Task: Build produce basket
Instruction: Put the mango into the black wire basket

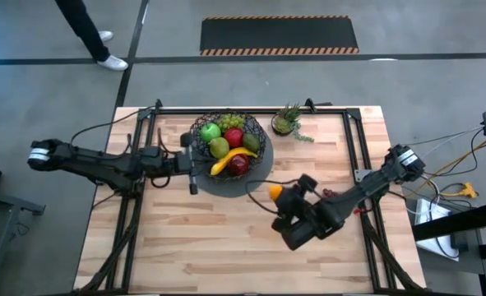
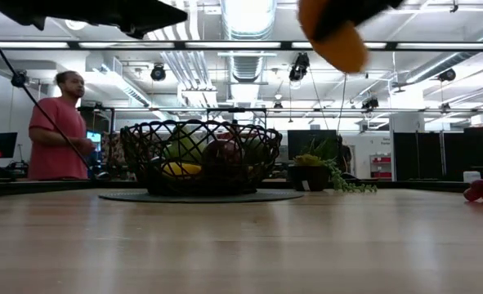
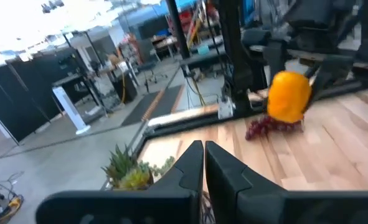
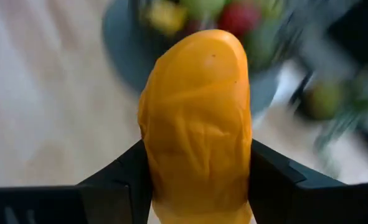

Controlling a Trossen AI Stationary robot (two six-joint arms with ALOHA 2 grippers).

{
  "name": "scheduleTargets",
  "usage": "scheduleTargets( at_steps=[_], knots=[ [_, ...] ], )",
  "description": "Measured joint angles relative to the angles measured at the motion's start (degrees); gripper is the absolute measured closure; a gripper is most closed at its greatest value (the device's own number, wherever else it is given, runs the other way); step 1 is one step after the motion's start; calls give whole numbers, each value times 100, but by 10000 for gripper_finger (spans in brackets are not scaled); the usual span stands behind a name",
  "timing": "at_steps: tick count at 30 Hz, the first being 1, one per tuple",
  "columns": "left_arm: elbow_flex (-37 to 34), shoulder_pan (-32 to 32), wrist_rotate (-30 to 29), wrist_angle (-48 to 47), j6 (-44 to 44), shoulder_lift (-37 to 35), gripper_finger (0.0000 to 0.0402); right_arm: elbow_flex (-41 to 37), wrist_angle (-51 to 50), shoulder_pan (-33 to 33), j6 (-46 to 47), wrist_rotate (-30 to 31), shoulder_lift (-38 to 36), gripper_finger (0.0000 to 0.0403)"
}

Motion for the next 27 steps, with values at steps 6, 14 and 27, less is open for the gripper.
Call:
scheduleTargets(
  at_steps=[6, 14, 27],
  knots=[
    [-334, 0, 0, 332, 0, -470, 401, -17, 1534, -297, -1923, 1791, -81, 218],
    [-329, 2, 0, 305, 69, -1128, 401, -76, 3827, -1231, -4492, 1125, 372, 218],
    [-480, 2, -8, -331, 146, -1993, 401, -862, 7975, -2794, -6371, -2671, 726, 218]
  ],
)
